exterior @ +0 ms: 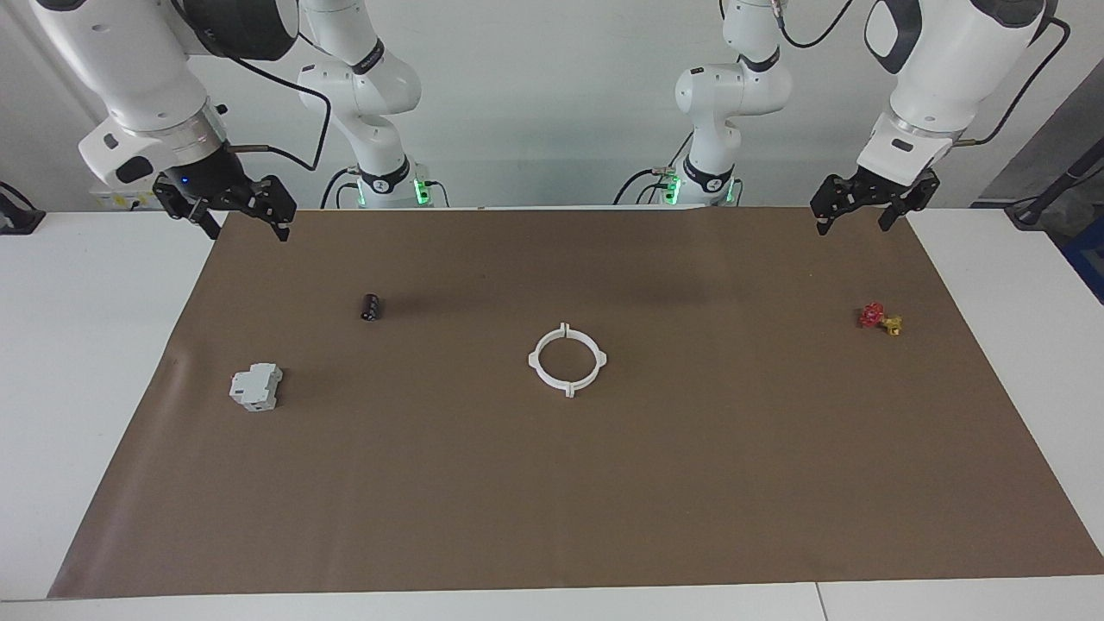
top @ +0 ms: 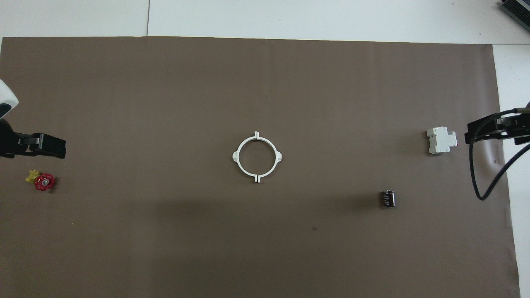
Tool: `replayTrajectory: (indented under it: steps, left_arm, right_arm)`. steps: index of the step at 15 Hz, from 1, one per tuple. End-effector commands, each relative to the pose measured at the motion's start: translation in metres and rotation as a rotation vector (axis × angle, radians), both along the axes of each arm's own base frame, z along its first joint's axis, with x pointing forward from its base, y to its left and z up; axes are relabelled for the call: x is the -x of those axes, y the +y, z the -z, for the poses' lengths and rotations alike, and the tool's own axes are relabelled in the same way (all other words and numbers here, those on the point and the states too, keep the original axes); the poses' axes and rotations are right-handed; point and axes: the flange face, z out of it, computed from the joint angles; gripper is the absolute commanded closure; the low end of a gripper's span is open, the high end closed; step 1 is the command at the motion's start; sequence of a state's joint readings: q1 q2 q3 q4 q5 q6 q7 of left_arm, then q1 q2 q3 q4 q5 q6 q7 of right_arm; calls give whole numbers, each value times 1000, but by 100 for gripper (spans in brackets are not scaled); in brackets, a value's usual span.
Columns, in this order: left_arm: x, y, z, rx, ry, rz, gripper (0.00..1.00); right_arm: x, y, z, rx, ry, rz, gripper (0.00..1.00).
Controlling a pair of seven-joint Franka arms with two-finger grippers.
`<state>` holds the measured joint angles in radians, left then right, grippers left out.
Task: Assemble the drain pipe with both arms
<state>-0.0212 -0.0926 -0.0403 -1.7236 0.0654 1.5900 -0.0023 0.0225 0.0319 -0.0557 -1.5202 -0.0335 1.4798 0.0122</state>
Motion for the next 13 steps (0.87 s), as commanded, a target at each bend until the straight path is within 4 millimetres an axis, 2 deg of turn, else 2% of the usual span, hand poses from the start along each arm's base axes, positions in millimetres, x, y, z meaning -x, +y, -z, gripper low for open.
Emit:
replayTrajectory:
  steps: [1, 13]
  left_arm:
    - [5, -3, 0, 15, -13, -10, 0]
    - [1, -10, -3, 66, -51, -7, 0]
  right_arm:
    - [1, -2, -3, 4, -10, 10, 0]
    - [1, -2, -2, 4, -8, 10, 0]
